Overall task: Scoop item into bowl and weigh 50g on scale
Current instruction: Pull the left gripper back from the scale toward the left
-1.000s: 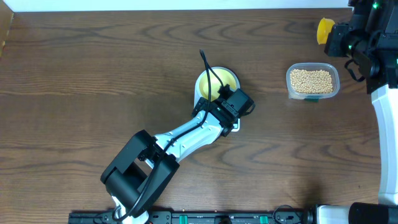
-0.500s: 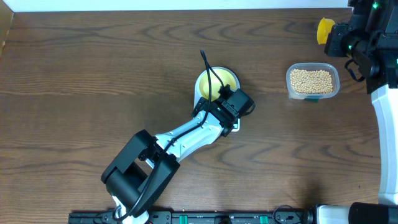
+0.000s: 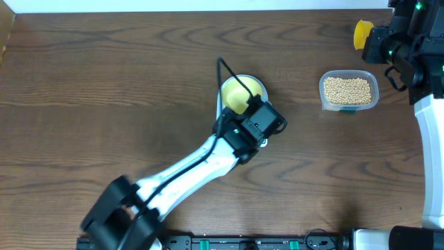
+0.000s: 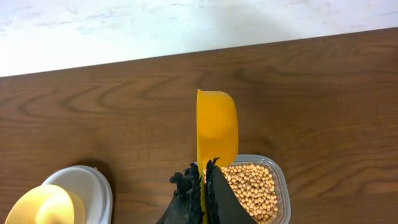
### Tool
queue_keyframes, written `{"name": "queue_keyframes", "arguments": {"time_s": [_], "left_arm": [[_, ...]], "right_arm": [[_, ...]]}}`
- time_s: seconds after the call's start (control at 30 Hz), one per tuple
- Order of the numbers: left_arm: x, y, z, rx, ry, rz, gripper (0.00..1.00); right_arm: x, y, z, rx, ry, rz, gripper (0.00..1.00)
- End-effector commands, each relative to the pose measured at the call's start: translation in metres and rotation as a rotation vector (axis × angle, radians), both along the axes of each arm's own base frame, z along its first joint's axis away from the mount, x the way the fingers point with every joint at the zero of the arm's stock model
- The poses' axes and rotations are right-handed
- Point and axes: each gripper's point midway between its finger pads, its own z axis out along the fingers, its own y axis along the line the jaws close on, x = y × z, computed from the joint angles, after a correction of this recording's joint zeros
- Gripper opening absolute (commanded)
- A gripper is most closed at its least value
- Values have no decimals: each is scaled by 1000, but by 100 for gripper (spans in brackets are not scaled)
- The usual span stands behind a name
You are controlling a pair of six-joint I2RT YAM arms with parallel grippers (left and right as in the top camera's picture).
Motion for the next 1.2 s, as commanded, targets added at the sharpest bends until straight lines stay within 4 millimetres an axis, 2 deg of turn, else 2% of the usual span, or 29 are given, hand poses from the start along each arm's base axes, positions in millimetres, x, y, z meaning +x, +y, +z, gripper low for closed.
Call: {"name": "queue_keyframes", "arguments": {"time_s": [0.0,0.13,0.17,0.2,0.23,0.33,0.5,0.53,0.63,1.17], "left_arm": [[-4,8,33,-39,-53,3,83],[-6,18,74,-122,-125,15,83],[-7,26,90,-150,-150,19,83],[-9,28,96,-154,-149,-11,83],[-17,32,113,-198,-137,-107,84],[-26,55,130,-270,-107,-150,84],[-31,89,130,-339,-31,-129,84],[-31,91,129,-349,-25,-125,84],[-33,84,128,-360,-5,-207,83],[-31,85,129,-358,-15,-203,83]], "right_arm": [[1,2,1,-11,-6,15,1],[1,2,1,-11,-5,15,1],[1,2,1,-11,-4,15,1],[1,2,1,-11,-4,15,1],[1,2,1,-11,-5,15,1],[1,2,1,-11,-5,15,1],[3,2,4,-11,-20,15,1],[3,2,4,-11,-21,15,1],[3,2,5,-11,-23,15,1],[2,2,3,-11,-16,16,1]]}}
